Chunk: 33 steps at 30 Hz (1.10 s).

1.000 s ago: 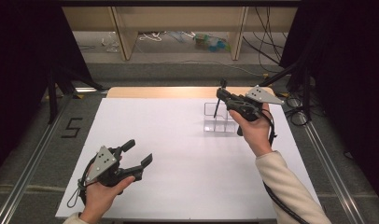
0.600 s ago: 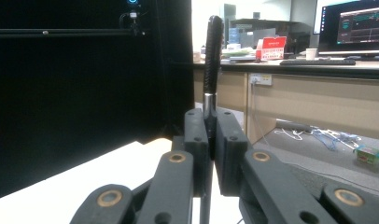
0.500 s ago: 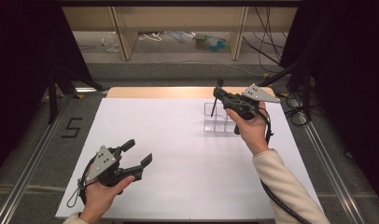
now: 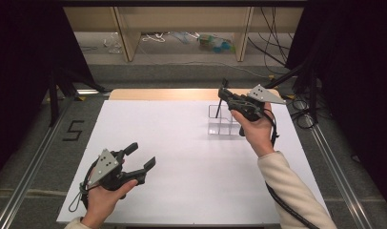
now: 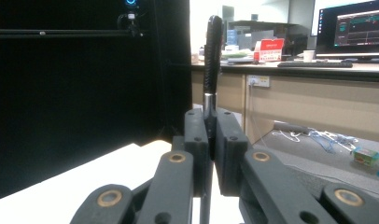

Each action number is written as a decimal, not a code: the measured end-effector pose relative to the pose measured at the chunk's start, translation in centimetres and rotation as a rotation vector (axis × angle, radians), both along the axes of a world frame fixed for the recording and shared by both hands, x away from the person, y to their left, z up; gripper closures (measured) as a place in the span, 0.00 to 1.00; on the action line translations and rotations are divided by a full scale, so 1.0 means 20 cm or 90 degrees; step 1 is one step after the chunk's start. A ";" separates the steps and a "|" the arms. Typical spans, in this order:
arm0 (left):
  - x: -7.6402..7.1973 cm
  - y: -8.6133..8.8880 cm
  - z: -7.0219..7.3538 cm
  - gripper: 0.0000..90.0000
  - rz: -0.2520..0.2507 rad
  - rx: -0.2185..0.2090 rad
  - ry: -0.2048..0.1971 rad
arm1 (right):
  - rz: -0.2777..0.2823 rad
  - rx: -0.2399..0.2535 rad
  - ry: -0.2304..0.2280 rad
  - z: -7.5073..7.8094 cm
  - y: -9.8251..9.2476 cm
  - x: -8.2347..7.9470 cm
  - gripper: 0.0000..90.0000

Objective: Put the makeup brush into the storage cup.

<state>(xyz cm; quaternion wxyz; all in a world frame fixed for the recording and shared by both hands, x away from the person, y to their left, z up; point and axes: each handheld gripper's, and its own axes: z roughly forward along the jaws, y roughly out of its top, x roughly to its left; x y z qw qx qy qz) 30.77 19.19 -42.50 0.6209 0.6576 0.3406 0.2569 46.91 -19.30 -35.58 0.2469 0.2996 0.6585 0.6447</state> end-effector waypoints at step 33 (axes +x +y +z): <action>0.00 0.00 0.00 0.22 -0.001 -0.002 0.001 | -0.010 0.002 -0.010 0.02 0.03 0.07 0.95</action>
